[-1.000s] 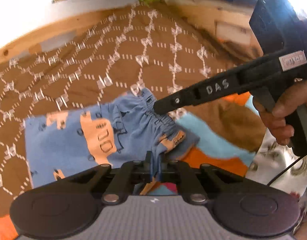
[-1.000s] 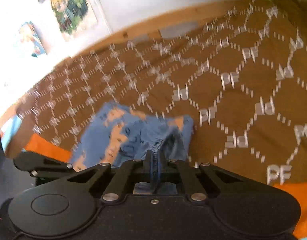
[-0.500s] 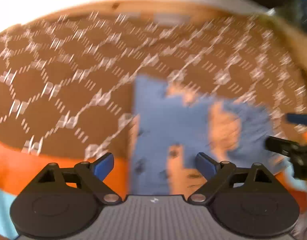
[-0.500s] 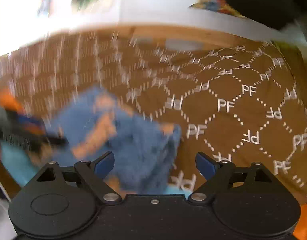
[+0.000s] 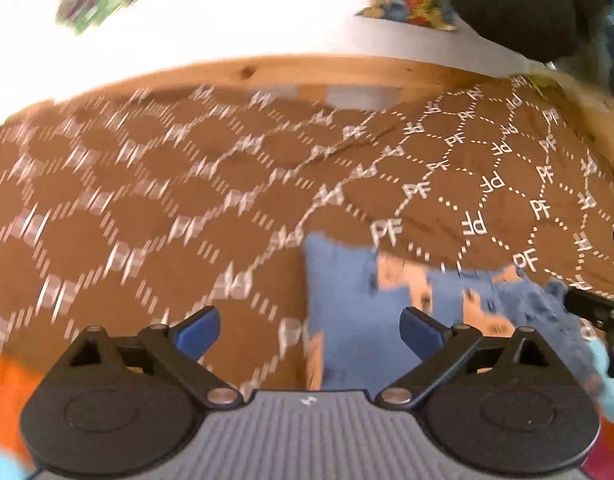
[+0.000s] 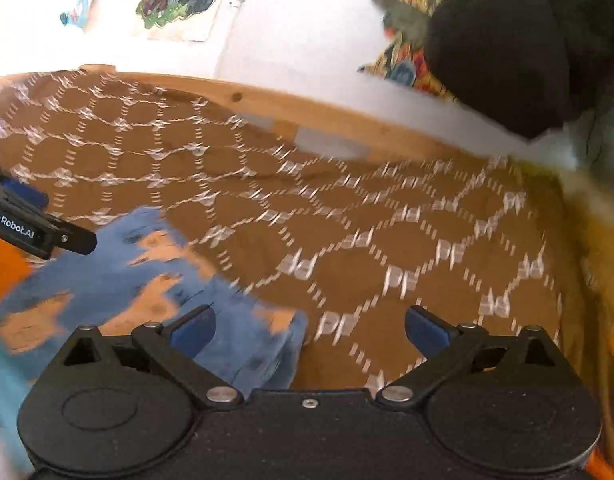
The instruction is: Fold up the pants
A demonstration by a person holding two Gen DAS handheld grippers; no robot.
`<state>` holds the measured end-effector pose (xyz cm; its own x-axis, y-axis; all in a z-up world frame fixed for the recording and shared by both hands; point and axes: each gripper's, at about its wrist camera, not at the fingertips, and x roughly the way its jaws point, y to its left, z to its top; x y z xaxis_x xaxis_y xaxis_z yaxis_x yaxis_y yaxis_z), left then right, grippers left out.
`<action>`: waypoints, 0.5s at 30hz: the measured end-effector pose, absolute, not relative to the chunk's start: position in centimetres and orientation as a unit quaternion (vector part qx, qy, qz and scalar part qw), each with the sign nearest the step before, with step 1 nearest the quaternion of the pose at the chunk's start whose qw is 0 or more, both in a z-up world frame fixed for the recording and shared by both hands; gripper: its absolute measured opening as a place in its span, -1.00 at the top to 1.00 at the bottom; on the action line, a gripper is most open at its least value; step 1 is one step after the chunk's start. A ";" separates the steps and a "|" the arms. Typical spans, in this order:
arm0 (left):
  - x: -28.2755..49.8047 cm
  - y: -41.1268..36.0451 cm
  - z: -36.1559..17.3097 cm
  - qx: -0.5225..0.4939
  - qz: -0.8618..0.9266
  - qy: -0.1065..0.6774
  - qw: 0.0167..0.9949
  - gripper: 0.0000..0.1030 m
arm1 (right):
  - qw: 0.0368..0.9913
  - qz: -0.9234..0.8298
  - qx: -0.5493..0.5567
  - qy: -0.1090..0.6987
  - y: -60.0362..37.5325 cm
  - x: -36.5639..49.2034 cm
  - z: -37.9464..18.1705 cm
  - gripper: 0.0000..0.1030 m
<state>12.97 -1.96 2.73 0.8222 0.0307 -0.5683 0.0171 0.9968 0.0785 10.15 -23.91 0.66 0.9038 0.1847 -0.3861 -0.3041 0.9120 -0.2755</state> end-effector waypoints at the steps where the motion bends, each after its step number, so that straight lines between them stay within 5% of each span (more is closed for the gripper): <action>1: 13.9 -2.9 2.4 0.060 0.004 0.289 0.956 -0.92 | 0.960 0.113 -0.184 0.177 -23.2 11.0 0.1 -0.97; 6: 17.8 -2.5 -1.1 0.107 0.056 0.293 0.949 -0.91 | 0.952 0.063 -0.231 0.192 -21.8 13.9 -3.2 -0.97; 15: 18.0 1.4 -2.0 0.029 0.059 0.300 0.952 -1.00 | 0.961 0.028 -0.192 0.199 -24.6 14.6 -3.9 -0.98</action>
<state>18.00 1.40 -1.95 0.8135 0.1298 -0.5669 -0.0945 0.9913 0.0914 14.56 -24.57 -3.90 0.9191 -0.0220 -0.3934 -0.1307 0.9249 -0.3571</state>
